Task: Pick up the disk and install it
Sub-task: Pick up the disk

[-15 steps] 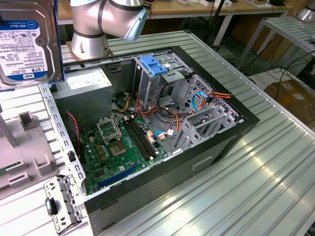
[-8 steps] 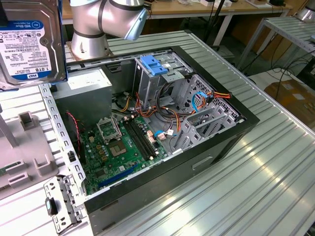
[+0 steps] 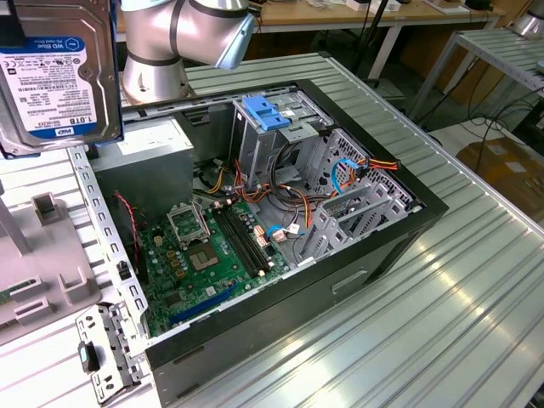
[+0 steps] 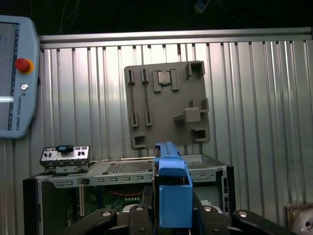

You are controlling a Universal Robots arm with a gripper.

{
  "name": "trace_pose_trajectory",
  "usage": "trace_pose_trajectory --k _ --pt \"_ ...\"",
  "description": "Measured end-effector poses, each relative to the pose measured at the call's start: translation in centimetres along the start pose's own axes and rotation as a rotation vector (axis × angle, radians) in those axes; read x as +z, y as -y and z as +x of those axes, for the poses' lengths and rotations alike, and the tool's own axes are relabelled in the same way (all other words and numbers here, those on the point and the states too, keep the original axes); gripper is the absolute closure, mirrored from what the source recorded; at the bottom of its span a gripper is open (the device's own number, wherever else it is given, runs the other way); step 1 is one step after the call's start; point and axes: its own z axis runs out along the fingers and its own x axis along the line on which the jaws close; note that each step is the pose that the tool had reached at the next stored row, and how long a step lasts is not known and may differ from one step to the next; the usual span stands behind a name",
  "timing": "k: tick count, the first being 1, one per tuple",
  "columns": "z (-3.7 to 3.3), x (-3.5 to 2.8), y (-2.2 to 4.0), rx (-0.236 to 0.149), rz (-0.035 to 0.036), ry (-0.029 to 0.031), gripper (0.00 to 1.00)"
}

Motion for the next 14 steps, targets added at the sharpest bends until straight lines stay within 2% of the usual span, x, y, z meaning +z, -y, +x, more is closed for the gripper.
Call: trace_pose_trajectory --k 5,7,8,9,14 --pt "0.1 -0.01 0.26 0.0 -0.0001 0.0 0.63" --pt "0.51 -0.05 1.26 0.0 -0.0004 0.0 0.63" --pt "0.79 -0.08 2.14 0.0 -0.0012 -0.0001 0.63" --pt "0.9 -0.09 2.63 0.0 -0.0019 -0.0001 0.63" --pt "0.99 -0.11 3.16 0.0 -0.0025 -0.0002 0.63"
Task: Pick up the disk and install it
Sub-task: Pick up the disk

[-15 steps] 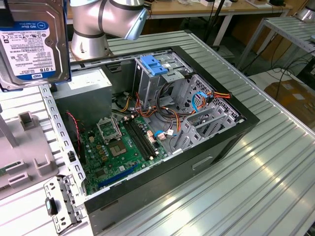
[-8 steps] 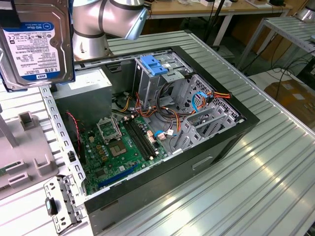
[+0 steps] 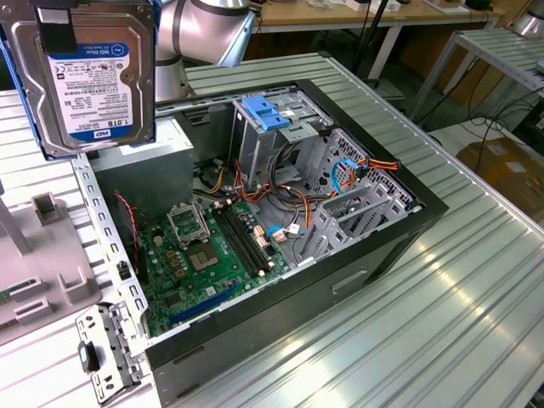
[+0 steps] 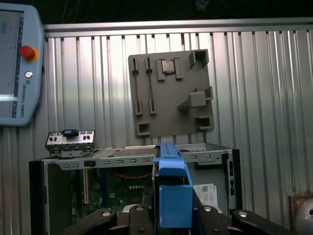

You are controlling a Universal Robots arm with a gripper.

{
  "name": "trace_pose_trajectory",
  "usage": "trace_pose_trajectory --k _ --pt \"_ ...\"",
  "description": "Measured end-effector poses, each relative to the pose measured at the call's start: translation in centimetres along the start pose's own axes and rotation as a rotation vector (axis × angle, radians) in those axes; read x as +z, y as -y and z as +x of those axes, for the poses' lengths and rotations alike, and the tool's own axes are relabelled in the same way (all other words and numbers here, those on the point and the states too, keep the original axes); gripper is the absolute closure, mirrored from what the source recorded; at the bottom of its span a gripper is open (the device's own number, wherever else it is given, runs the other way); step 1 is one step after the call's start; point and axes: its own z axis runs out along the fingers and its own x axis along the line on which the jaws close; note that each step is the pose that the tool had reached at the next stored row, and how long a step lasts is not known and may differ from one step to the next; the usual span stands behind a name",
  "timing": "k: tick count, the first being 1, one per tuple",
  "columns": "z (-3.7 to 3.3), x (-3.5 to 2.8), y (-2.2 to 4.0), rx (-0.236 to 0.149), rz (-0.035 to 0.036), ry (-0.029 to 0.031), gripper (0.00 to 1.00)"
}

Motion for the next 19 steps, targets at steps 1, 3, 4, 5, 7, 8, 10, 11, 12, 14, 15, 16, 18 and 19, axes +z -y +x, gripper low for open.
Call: trace_pose_trajectory --k 1,3,4,5,7,8,10,11,12,14,15,16,18,19 --pt "0.02 0.0 0.13 0.0 -0.0001 0.0 0.63" --pt "0.06 -0.01 0.46 0.0 -0.0006 0.0 0.63" --pt "0.07 -0.01 0.59 0.0 -0.0007 0.0001 0.63" --pt "0.08 -0.02 0.7 0.0 -0.0009 0.0 0.63" --pt "0.13 -0.03 0.96 0.0 -0.0013 -0.0001 0.63" --pt "0.16 -0.03 1.09 0.0 -0.0015 -0.0001 0.63" --pt "0.23 -0.05 1.35 0.0 -0.0019 -0.0001 0.63" --pt "0.25 -0.04 1.43 0.0 -0.002 0.0 0.63" --pt "0.29 -0.05 1.56 0.0 -0.0022 -0.0001 0.63" --pt "0.33 -0.05 1.72 0.0 -0.0024 -0.0001 0.63" --pt "0.36 -0.04 1.84 0.0 -0.0025 0.0 0.63" --pt "0.39 -0.05 1.92 0.0 -0.0027 -0.0001 0.63" --pt "0.44 -0.05 2.09 0.0 -0.0029 -0.0001 0.63" --pt "0.48 -0.06 2.19 0.0 -0.003 -0.0002 0.63"
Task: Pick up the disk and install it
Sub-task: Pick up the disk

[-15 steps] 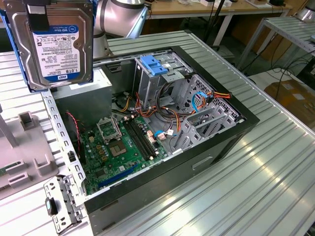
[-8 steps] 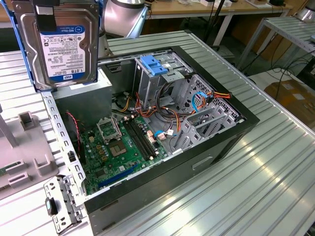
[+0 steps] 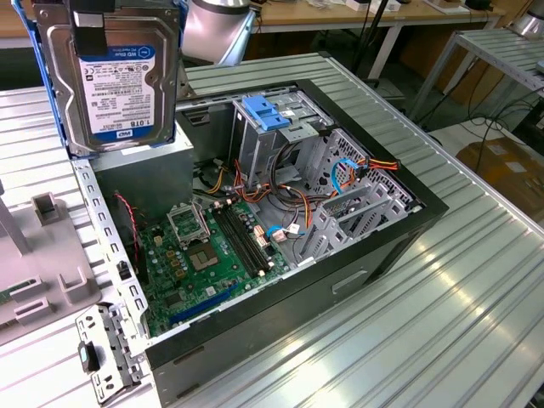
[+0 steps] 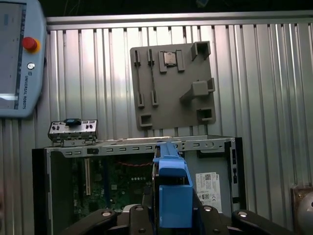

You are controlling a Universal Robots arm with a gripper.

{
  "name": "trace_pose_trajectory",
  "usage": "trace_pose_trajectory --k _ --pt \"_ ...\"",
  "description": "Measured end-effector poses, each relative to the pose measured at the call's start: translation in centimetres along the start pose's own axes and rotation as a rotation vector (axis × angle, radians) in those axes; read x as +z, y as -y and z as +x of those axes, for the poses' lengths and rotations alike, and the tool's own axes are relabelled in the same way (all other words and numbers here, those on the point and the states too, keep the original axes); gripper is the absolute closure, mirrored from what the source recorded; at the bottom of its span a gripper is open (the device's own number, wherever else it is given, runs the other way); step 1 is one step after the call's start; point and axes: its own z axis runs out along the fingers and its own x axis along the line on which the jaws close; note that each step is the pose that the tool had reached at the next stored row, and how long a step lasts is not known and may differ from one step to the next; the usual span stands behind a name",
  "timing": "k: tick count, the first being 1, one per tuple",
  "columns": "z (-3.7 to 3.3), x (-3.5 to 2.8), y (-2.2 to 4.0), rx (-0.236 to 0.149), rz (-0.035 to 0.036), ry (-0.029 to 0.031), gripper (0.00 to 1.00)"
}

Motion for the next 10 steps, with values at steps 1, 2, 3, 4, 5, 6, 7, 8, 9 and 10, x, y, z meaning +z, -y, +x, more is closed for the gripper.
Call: trace_pose_trajectory --k 1,2,3,4,5,6,7,8,9,10 --pt "0.05 0.0 0.16 0.0 -0.0002 0.0 0.63" --pt "0.09 -0.01 0.27 0.0 -0.0003 -0.0001 0.63" --pt "0.12 -0.01 0.34 0.0 -0.0004 -0.0001 0.63" --pt "0.15 0.0 0.41 0.0 -0.0004 0.0 0.63" --pt "0.2 -0.01 0.56 0.0 -0.0006 0.0 0.63" --pt "0.24 -0.01 0.66 0.0 -0.0007 0.0 0.63" --pt "0.29 0.0 0.79 0.0 -0.0007 0.0001 0.63" --pt "0.33 0.0 0.86 0.0 -0.0008 0.0002 0.63" --pt "0.37 0.0 0.95 0.0 -0.001 0.0002 0.63" --pt "0.41 -0.01 1.05 0.0 -0.0012 0.0 0.63"
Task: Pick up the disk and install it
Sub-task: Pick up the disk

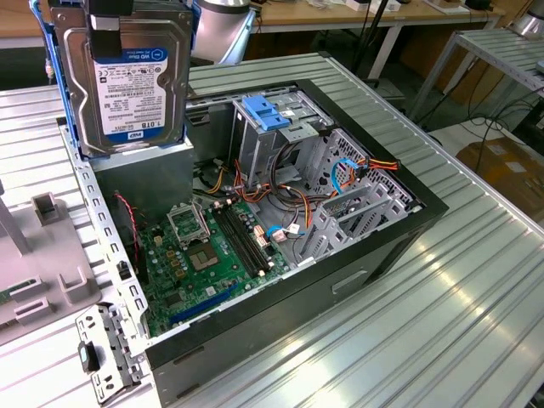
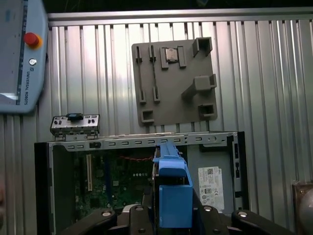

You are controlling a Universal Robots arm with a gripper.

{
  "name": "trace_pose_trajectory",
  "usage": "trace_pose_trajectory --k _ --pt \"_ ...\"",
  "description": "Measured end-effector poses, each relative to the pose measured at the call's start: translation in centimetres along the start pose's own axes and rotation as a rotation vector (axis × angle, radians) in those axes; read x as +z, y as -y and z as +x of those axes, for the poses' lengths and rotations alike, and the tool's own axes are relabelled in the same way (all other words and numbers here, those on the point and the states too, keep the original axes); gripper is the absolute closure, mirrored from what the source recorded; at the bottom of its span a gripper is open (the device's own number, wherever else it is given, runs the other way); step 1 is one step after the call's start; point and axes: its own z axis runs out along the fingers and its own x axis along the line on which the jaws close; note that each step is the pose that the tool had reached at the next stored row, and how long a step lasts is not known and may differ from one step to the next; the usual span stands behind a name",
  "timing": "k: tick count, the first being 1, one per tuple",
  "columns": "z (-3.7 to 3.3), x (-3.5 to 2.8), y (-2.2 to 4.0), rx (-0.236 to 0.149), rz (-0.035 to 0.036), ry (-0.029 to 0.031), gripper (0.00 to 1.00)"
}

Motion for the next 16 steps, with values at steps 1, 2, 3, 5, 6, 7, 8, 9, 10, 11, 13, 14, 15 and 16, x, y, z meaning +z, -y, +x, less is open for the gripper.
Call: trace_pose_trajectory --k 1,2,3,5,6,7,8,9,10,11,13,14,15,16 --pt "0.07 0.0 0.15 0.0 -0.0002 0.0 0.63" --pt "0.12 -0.01 0.27 0.0 -0.0003 0.0 0.63" --pt "0.21 -0.01 0.45 0.0 -0.0005 0.0 0.63" --pt "0.3 -0.02 0.68 0.0 -0.0008 -0.0001 0.63" --pt "0.35 -0.02 0.78 0.0 -0.0009 0.0 0.63" --pt "0.38 -0.02 0.87 0.0 -0.001 0.0 0.63" --pt "0.41 -0.03 0.94 0.0 -0.0011 -0.0001 0.63" --pt "0.44 -0.03 1.01 0.0 -0.0012 -0.0001 0.63" --pt "0.47 -0.03 1.09 0.0 -0.0013 -0.0001 0.63" --pt "0.51 -0.03 1.17 0.0 -0.0013 -0.0001 0.63" --pt "0.59 -0.04 1.36 0.0 -0.0016 -0.0001 0.63" --pt "0.63 -0.04 1.46 0.0 -0.0017 -0.0001 0.63" --pt "0.66 -0.05 1.53 0.0 -0.0018 -0.0002 0.63" --pt "0.71 -0.05 1.63 0.0 -0.0019 -0.0002 0.63"
